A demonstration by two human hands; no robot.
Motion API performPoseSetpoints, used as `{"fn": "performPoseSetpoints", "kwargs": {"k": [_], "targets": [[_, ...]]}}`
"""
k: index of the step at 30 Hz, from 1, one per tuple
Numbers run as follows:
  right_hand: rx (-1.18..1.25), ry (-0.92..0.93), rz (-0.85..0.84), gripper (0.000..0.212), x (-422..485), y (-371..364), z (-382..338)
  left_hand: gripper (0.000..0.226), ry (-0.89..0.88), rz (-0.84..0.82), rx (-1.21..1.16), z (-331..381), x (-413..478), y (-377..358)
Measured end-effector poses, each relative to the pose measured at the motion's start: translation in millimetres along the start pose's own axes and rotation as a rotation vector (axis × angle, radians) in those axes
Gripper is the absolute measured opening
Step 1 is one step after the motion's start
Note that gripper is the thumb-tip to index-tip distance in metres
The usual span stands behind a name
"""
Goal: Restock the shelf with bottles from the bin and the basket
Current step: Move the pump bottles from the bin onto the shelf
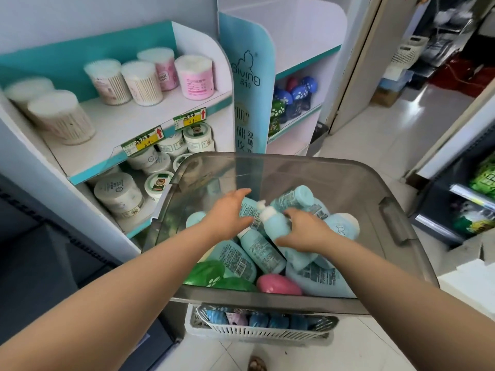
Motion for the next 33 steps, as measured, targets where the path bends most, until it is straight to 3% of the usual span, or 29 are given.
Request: {"fn": "performPoseSetpoints", "kwargs": {"k": [2, 5, 8, 10, 13, 15, 19, 24, 26, 28, 33], "targets": [[0.371, 0.043, 0.086, 0.059, -1, 19, -3, 0.076, 0.054, -0.124, -0.310, 4, -3, -8], [0.970, 0.173, 0.072, 0.055, -2, 31, -14, 0.071, 0.080, -0.330, -0.748, 20, -12, -26], [1.060, 0.274, 0.058, 0.046, 4, 35, -22, 0.073, 0.095, -0.300, -0.841, 20, -11, -26], [0.835, 0.292, 0.144, 0.046, 12, 45, -18, 0.071, 0.141, -0.206, -0.821, 12, -8, -20], [-0.102, 0.245, 0.277, 0.059, 37, 47, -3, 0.059, 0.241, -0.022, -0.749, -6, -8, -4], [-0.538, 0.264, 0.227, 0.054, 53, 27, -1, 0.055, 0.271, 0.062, -0.745, -15, -11, 8], [-0.829, 0.219, 0.152, 0.051, 74, 1, -5, 0.053, 0.301, 0.114, -0.726, -27, -21, 18], [-0.887, 0.197, 0.187, 0.049, 72, 15, -8, 0.057, 0.337, 0.143, -0.692, -38, -38, 27], [-0.791, 0.167, 0.241, 0.054, 59, 34, -8, 0.059, 0.353, 0.177, -0.692, -44, -43, 35], [-0.546, 0.112, 0.324, 0.055, 41, 61, -7, 0.058, 0.358, 0.211, -0.703, -44, -45, 46], [0.833, 0.072, 0.311, 0.038, 11, 90, -29, 0.057, 0.305, 0.287, -0.712, -38, -54, 84]]}}
Point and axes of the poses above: each hand's wrist, its own x-axis towards the middle knuckle, its own y-axis out of the back of the hand, z = x × y, the point moved 7 cm from there along x, towards the middle knuckle, and after that the axes turned 1 degree about x, right-handed, at the moved point
